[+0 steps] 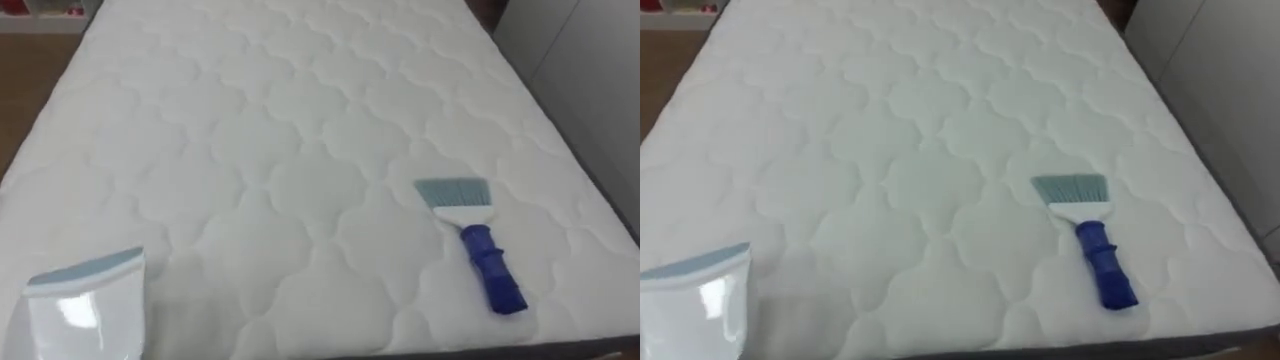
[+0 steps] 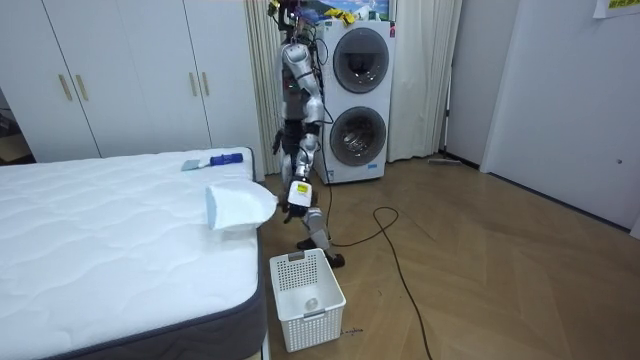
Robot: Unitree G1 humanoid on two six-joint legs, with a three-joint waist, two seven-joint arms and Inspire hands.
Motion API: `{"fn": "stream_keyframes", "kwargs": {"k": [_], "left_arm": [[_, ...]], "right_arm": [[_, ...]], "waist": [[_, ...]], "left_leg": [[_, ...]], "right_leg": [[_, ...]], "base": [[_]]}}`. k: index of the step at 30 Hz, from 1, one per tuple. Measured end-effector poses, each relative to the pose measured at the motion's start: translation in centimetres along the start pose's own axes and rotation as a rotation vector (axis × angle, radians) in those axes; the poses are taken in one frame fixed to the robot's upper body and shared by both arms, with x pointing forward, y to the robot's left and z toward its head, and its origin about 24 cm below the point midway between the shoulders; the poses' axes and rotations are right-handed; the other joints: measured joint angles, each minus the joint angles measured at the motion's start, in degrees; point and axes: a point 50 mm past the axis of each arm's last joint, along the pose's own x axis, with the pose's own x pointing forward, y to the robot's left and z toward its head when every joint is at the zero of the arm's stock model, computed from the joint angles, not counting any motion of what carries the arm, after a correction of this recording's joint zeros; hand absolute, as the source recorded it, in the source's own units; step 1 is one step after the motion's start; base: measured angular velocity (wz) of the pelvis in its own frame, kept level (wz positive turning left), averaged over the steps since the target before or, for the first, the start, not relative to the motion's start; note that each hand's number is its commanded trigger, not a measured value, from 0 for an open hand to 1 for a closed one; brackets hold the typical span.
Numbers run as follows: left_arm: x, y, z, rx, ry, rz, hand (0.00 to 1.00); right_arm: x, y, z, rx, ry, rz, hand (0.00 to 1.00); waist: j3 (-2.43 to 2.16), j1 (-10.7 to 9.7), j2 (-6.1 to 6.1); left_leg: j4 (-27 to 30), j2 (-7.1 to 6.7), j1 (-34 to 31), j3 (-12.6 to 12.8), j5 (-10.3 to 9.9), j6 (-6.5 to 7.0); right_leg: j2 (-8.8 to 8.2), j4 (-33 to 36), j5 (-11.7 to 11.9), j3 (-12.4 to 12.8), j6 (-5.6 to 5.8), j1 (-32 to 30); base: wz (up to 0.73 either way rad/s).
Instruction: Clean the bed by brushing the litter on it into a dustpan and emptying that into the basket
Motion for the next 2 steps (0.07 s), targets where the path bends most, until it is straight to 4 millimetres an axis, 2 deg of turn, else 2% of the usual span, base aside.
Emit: {"fn": "stream_keyframes", "kwargs": {"k": [2], "left_arm": [[-0.11,0.02,-0.87,0.026,0.040,-0.023,0.00]], "right_arm": [[0.09,0.08,-0.35,-0.020,0.033,0.014,0.00]], "waist": [[-0.01,-0.1,0.10]], "left_leg": [[0.0,-0.07,0.0,0.2,0.0,-0.01]], "right_leg": [[0.02,0.2,0.0,0.2,0.00,-0.1]], "base": [[0.13]]}}
